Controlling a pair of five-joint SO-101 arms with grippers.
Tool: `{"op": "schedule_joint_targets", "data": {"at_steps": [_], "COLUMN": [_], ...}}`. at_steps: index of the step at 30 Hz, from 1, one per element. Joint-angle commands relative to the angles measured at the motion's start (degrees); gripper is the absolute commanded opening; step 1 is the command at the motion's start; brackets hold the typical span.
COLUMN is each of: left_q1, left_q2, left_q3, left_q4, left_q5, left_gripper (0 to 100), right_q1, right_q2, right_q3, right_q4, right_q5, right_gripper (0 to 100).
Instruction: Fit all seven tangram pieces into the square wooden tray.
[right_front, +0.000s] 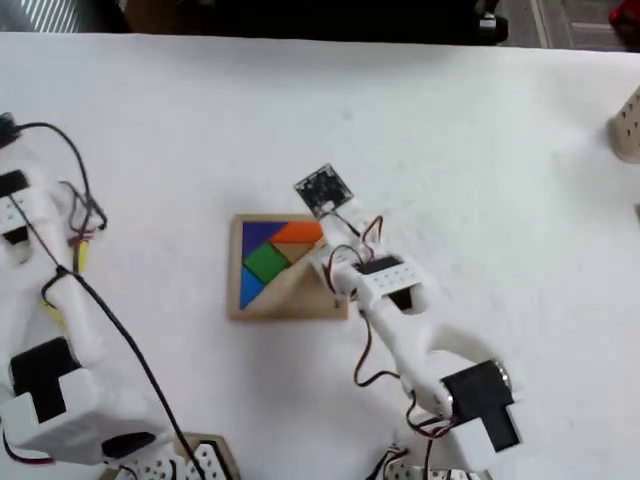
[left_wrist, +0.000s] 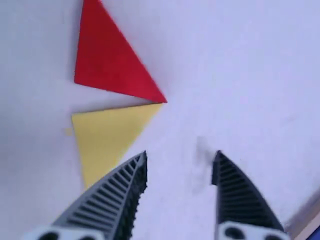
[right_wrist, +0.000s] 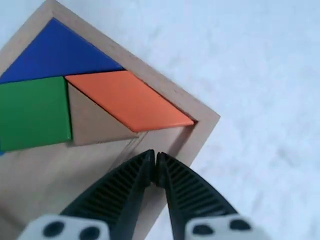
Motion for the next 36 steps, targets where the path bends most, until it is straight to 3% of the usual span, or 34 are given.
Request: {"op": "schedule_joint_targets", "data": {"at_steps": [1,5,8,21,25,31,36], "left_q1": [-2.0,-4.1,-4.4,-5.8,-8.7,-15.9,-16.2], "left_q2": [-0.4,-0.3,-0.2,-0.1,0.7,8.0,17.9], "left_q3": [-9.1,-14.7,-17.4,-18.2,-16.6,-16.5,-16.7], "left_q4": [9.4,12.3,12.7,11.4,14.2,12.8,6.9], "left_q5": [-0.6,-0.7,-4.7,-8.0,-3.4,15.9,17.5], "left_gripper": [30,30,30,31,31,31,31], "right_q1": [0.7,0.7,0.7,0.7,0.5,0.4,0.4], "right_q2": [0.1,0.1,0.2,0.7,0.7,0.7,0.7], "right_q3": [-3.0,-2.9,-2.9,-3.0,-3.0,-3.0,-3.0], "right_q4": [0.1,0.2,0.2,0.2,0.2,0.2,0.2], "right_q5": [1.2,1.3,1.3,1.4,1.4,1.4,1.4], "right_gripper": [1.7,1.7,1.7,1.7,1.7,1.7,1.7]}}
